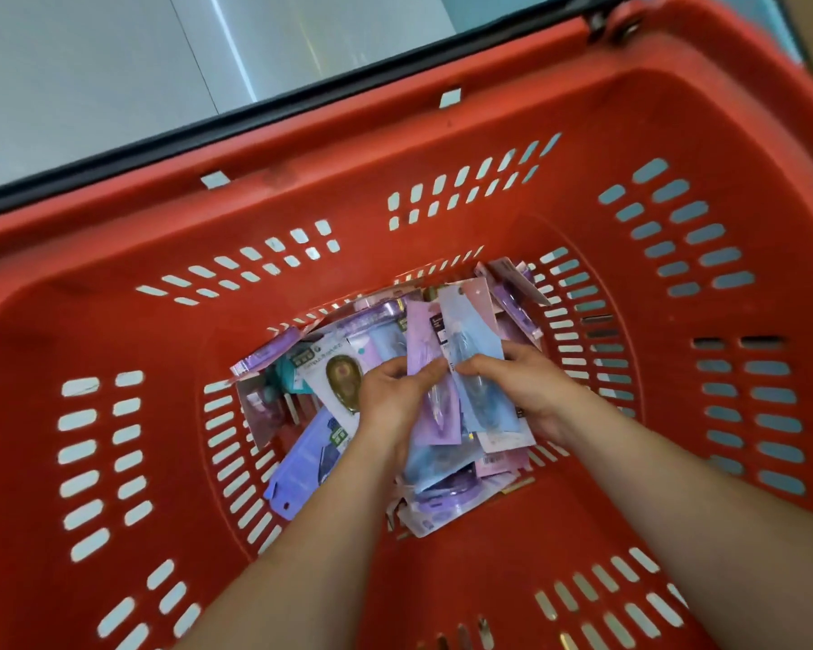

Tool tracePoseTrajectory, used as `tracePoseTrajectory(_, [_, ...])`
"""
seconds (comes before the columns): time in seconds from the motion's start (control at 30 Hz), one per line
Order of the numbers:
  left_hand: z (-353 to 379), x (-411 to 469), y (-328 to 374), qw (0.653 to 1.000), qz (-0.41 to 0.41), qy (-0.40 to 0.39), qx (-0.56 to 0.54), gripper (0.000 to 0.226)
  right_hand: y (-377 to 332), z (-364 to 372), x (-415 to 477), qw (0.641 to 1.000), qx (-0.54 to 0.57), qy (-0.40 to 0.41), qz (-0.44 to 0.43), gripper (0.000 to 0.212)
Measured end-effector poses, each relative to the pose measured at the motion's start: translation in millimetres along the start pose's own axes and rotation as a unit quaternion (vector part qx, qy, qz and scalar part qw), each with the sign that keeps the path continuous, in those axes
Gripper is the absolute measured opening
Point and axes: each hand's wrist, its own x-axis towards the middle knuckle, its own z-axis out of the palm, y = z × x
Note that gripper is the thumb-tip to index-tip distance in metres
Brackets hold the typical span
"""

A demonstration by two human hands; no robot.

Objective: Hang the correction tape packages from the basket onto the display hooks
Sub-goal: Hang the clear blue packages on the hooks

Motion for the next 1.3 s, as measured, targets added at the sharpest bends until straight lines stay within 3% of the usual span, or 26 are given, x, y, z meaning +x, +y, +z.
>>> tracePoseTrajectory(0.1, [-11, -8, -4, 0.999, 0.012, -0.021, -0.029, 0.017, -1, 4, -5, 0.999, 0.038, -0.024, 0.007, 0.019])
tracePoseTrajectory(0.27, [-21, -42, -6, 0.997, 0.071, 0.031, 0.03, 0.01, -4, 3, -33, 0.997, 0.039, -0.065, 0.0, 0.023])
tracePoseTrajectory(0.43, [-35, -93, 16, 0.992, 0.098, 0.08, 0.024, 0.008, -5, -1, -79, 0.993, 0.116, -0.024, -0.006, 0.029])
tracePoseTrajectory(0.53, [-52, -127, 37, 0.993, 0.095, 0.064, -0.005, 0.007, -7, -6, -111, 0.986, 0.169, 0.011, -0.005, 0.03])
tracePoseTrajectory(0.67, [-69, -181, 68, 0.995, 0.095, 0.022, -0.024, 0.031, -20, -4, -159, 0.974, 0.216, 0.052, -0.055, 0.031])
tracePoseTrajectory(0.77, [-75, -226, 99, 0.992, 0.118, -0.016, -0.05, 0.057, -37, -2, -202, 0.959, 0.249, 0.074, -0.11, 0.048])
tracePoseTrajectory(0.83, [-72, -259, 119, 0.99, 0.102, -0.056, -0.082, 0.069, -48, -1, -232, 0.955, 0.236, 0.095, -0.156, 0.075])
tracePoseTrajectory(0.93, [-62, -309, 153, 0.983, 0.079, -0.132, -0.098, 0.061, -74, 2, -283, 0.95, 0.18, 0.12, -0.225, 0.097])
tracePoseTrajectory(1.0, [-58, -342, 173, 0.98, 0.079, -0.159, -0.085, 0.05, -95, 6, -320, 0.943, 0.155, 0.115, -0.271, 0.09])
tracePoseTrajectory(1.1, [-54, -388, 204, 0.98, 0.089, -0.174, -0.043, 0.044, -129, 11, -375, 0.937, 0.107, 0.116, -0.313, 0.06])
tracePoseTrajectory(1.3, [-51, -476, 263, 0.969, 0.194, -0.139, 0.063, 0.027, -185, 16, -465, 0.922, 0.156, 0.132, -0.328, 0.037])
